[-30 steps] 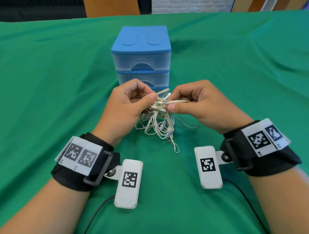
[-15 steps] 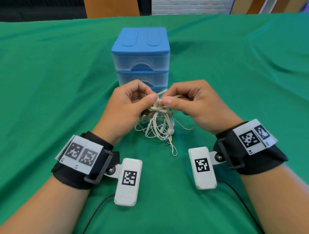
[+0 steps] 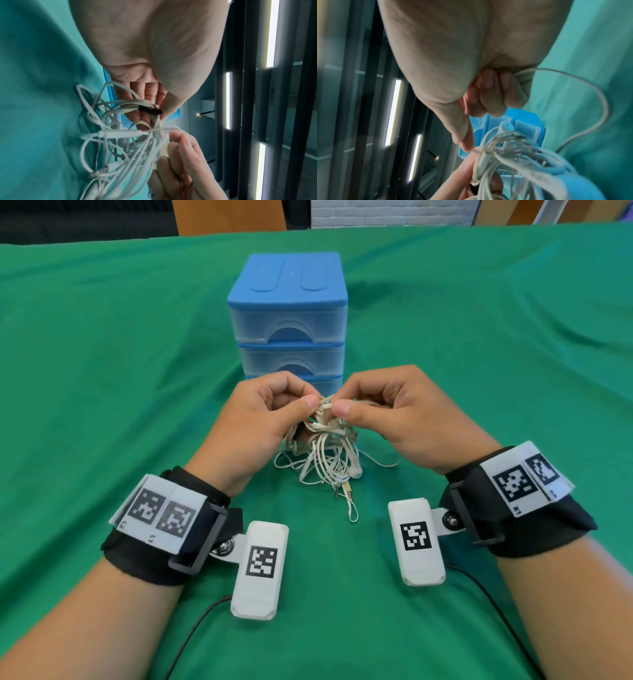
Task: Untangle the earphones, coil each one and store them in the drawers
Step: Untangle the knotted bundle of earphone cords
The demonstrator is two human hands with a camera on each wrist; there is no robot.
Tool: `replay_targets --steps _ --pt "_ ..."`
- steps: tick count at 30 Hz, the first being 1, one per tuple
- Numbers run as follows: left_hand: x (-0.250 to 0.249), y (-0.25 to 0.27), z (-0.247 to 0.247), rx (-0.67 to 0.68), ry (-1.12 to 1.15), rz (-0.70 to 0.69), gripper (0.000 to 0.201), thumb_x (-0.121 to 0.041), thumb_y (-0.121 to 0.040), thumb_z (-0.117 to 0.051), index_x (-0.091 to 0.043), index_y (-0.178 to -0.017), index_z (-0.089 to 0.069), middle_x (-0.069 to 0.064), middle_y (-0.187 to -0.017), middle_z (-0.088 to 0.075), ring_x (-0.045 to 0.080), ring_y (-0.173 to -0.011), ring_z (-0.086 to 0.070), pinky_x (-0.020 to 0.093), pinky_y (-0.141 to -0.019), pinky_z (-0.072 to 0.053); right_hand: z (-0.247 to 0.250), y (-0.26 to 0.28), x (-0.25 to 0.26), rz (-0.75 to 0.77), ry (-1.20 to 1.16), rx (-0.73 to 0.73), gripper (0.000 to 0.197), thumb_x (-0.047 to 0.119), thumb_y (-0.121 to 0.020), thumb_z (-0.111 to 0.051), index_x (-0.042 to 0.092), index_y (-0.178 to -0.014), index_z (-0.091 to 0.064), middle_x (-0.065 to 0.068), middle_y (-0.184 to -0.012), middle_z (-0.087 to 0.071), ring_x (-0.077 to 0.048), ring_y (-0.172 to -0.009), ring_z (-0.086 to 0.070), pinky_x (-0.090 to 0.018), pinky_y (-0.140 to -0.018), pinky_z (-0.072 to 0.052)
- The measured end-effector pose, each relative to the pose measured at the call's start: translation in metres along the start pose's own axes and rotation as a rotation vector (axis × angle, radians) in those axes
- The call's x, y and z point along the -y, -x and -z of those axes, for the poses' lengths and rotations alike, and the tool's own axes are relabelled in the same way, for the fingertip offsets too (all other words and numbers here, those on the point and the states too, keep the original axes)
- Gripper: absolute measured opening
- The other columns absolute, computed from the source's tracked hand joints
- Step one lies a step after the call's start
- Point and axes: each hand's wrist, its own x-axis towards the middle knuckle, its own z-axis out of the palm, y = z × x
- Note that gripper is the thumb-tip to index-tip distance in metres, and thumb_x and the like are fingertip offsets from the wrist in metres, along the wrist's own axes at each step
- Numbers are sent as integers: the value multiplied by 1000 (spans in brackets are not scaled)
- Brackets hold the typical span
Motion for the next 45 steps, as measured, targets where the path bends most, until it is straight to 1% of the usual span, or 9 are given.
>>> replay_targets --steps 2,4,11,19,26,33,36,39,45 --pt "0 -1 1 -4 24 8 5 -5 -95 -64 -4 -91 -66 10 -74 -67 11 -57 -55 17 -55 -44 3 1 2 36 -35 -60 15 0 -96 -59 -11 -90 -68 11 -58 -64 4 -55 -50 -7 -59 -37" --pt "1 -2 3 -21 41 12 6 -7 -95 -65 -8 -90 -67 10 -78 -69 17 -63 -57 26 -64 -47 5 1 3 74 -74 -127 14 -6 -97 -53 -11 -92 -65 21 -48 -55 6 -46 -48 -4 -52 -36" --pt "2 -1 4 -40 54 18 5 -16 -87 -69 -13 -90 -70 8 -82 -72 24 -76 -58 46 -78 -40 2 -1 3 61 -73 -181 14 -5 -97 -53 -5 -93 -66 21 -49 -55 5 -45 -47 -4 -51 -36" --pt "4 -1 6 -21 22 27 5 -9 -90 -72 -13 -91 -72 16 -86 -66 25 -79 -56 36 -72 -43 0 -4 -8 -75 -11 -223 14 4 -92 -65 -1 -83 -73 1 -57 -47 -3 -52 -31 -13 -52 -27" --pt "8 -3 5 -32 21 42 9 -6 -88 -74 -11 -95 -73 9 -82 -64 11 -70 -58 18 -64 -47 -3 -2 -6 -112 113 -162 12 10 -89 -72 4 -79 -74 10 -57 -56 -2 -54 -40 -15 -54 -33" --pt "7 -2 4 29 -12 -24 17 5 -82 -74 -9 -89 -70 16 -81 -61 18 -70 -62 23 -73 -52 2 -6 -12 -43 118 -499 13 13 -85 -71 6 -76 -75 -11 -55 -48 -9 -55 -34 -25 -51 -26" --pt "7 -4 5 -17 -26 -13 14 -1 -78 -61 -10 -86 -69 11 -75 -56 14 -62 -52 23 -63 -45 10 -8 -7 63 -55 -693 15 13 -86 -68 15 -72 -72 2 -54 -51 -5 -49 -33 -21 -51 -26" --pt "7 -4 5 -33 42 31 24 -4 -73 -49 -11 -82 -70 4 -69 -56 14 -60 -43 27 -58 -37 31 -6 -9 52 -189 -821 22 15 -79 -64 23 -58 -68 -29 -61 -49 -14 -45 -28 -26 -48 -20" --pt "5 -3 7 -16 86 -52 33 3 -75 -44 -16 -64 -68 14 -78 -63 26 -80 -51 30 -66 -40 44 6 -22 -406 20 -423 33 4 -77 -54 5 -45 -60 -2 -34 -32 -16 -34 -19 -21 -46 -16"
